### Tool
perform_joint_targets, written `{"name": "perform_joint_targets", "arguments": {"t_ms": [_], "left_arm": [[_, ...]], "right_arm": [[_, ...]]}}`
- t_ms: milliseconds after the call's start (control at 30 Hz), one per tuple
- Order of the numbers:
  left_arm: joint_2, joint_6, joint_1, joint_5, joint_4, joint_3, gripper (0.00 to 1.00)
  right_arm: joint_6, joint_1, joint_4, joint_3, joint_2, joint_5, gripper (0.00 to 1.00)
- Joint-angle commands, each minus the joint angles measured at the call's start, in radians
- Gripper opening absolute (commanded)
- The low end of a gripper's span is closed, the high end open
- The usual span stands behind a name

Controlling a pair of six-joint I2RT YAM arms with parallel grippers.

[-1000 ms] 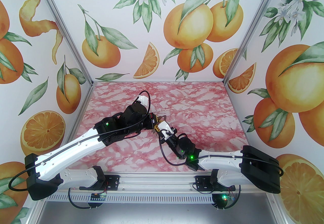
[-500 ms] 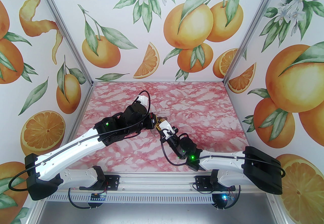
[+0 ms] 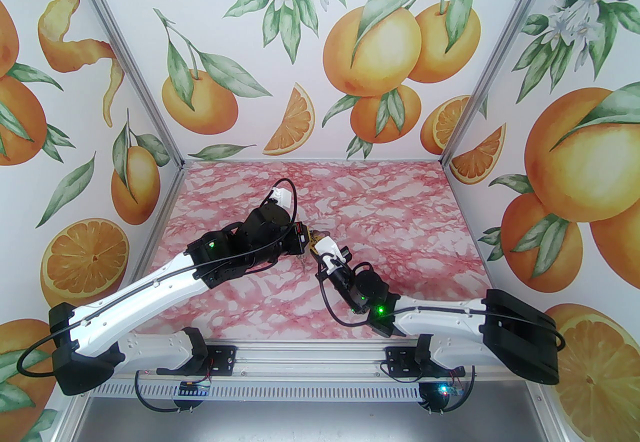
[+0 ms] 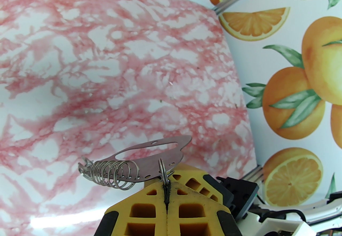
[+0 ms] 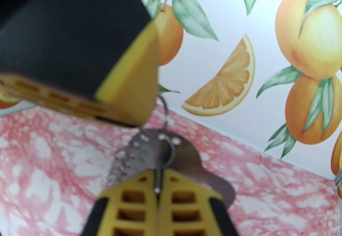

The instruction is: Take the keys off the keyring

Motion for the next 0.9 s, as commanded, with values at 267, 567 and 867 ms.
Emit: {"name": "perform_joint_targets", "arguments": {"t_ms": [267, 567, 867], "left_arm": [[-0.082, 0.020, 0.077, -0.039, 0.066, -0.104, 0.00], [-0.135, 0.049, 0.081, 0.002, 0.174, -0.182, 0.02], [-0.231, 0.226, 0.096, 0.050, 0.273, -0.221, 0.37]], "right_arm": [[0.224, 0.004, -0.566, 0.160, -0.204, -0.029, 0.00], [0.442, 0.003, -1.116, 0.499, -0.119, -0.118, 0.00], [0.604, 0.003, -1.509, 0.796, 0.022, -0.179, 0.00]]}}
